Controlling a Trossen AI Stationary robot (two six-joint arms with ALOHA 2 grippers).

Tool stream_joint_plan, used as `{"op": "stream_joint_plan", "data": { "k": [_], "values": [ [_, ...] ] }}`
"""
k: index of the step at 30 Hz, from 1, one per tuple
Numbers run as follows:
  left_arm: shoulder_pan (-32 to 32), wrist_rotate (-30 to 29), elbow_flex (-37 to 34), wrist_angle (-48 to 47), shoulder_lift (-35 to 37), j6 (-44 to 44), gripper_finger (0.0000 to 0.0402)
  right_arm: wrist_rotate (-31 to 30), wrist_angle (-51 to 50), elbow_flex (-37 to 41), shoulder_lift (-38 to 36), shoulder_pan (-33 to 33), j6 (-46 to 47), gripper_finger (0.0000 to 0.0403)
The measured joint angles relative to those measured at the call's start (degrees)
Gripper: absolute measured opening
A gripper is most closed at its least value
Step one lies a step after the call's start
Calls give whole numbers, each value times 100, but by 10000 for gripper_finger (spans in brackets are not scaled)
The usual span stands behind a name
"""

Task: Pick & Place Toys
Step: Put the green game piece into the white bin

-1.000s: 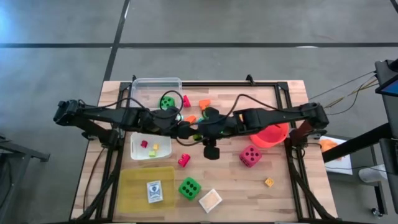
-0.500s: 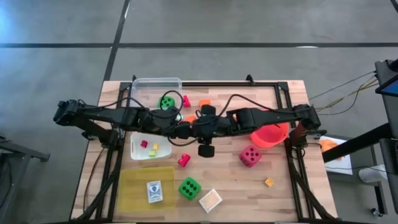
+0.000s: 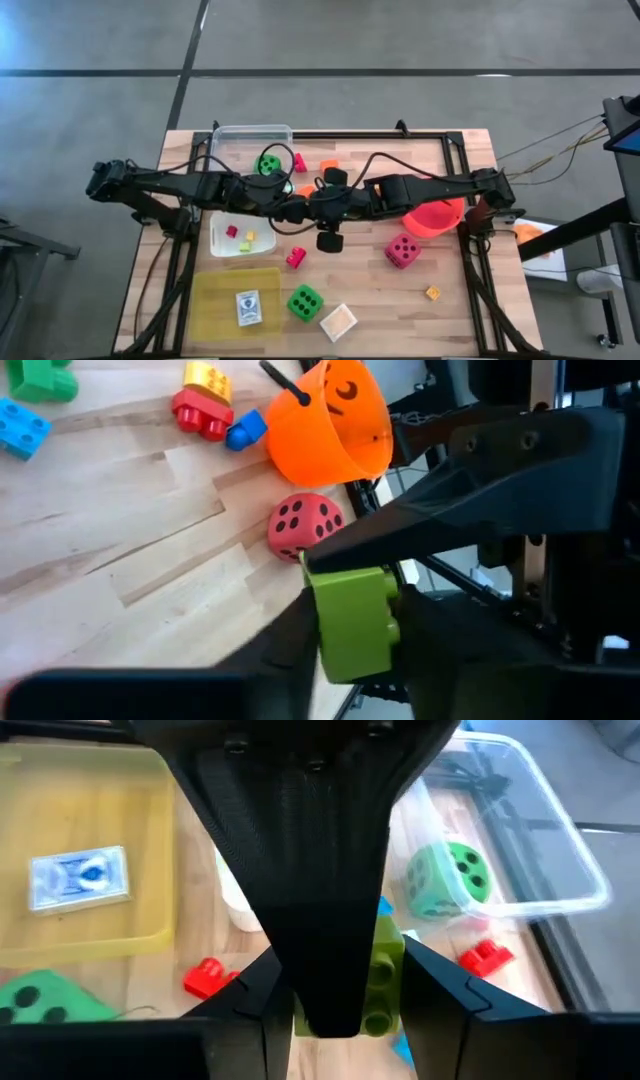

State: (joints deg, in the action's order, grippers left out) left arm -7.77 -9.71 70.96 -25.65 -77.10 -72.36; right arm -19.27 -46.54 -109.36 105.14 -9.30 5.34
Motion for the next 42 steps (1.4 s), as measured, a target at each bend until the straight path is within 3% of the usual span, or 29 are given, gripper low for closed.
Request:
{"op": "stream_joint_plan", "data": {
  "k": [2, 7, 14, 17, 24, 37, 42],
  "values": [
    [4, -3, 0, 65, -1, 35, 70, -102, -4, 0, 0, -2, 6, 164],
    [-4, 36, 0, 98, 0, 210, 70, -113, 28, 0, -15, -2, 29, 249],
    [-4, 51, -2, 97, 5, 264, 70, -151, -1, 0, -42, -23, 73, 301],
    [-3, 68, -4, -52, 60, 321, 70, -124, -120, 0, -77, -92, 73, 309],
    [68, 43, 7, -746, 255, 385, 70, 556, -489, -2, -92, -186, 123, 312],
    [92, 30, -34, -4678, 73, -247, 70, 603, -1137, 70, -83, -210, 635, 312],
    [92, 197, -589, -4646, 28, -270, 70, 599, -1163, 74, -83, -215, 674, 313]
  ]
}}
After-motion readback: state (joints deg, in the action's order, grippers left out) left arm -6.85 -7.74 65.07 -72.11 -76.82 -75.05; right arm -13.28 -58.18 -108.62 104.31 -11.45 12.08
